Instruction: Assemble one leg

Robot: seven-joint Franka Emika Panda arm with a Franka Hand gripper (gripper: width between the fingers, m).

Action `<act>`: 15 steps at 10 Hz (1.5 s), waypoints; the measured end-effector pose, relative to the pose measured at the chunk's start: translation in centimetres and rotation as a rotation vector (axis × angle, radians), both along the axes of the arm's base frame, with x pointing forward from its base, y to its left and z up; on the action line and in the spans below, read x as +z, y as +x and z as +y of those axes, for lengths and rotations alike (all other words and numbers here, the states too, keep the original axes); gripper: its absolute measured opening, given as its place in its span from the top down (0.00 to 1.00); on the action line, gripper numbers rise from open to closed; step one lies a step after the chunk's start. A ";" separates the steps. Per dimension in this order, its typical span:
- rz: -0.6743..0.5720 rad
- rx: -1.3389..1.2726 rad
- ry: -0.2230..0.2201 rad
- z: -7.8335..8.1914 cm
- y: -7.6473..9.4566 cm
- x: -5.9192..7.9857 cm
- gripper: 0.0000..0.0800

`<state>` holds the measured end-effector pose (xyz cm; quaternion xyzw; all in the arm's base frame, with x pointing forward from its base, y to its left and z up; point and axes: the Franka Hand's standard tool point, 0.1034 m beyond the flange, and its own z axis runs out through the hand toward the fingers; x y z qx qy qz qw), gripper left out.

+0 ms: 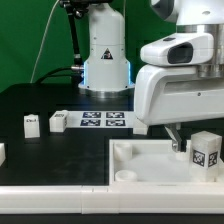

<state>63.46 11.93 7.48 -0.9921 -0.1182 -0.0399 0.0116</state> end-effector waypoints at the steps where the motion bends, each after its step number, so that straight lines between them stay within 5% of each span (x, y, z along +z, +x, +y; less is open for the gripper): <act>1: 0.001 -0.020 0.002 0.0 0.0 0.0 0.19; 4: 0.005 -0.137 0.013 0.1 0.0 0.0 0.64; 8: 0.021 -0.558 0.048 0.0 0.0 0.0 0.64; 11: 0.022 -0.917 0.040 -2.4 -0.3 -0.1 0.64; 15: 0.009 -1.010 0.025 -3.6 -0.4 -0.1 0.59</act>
Offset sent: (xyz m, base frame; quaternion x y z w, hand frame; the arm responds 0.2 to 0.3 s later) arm 0.0000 0.0000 0.0000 0.0000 0.0000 0.1593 0.9872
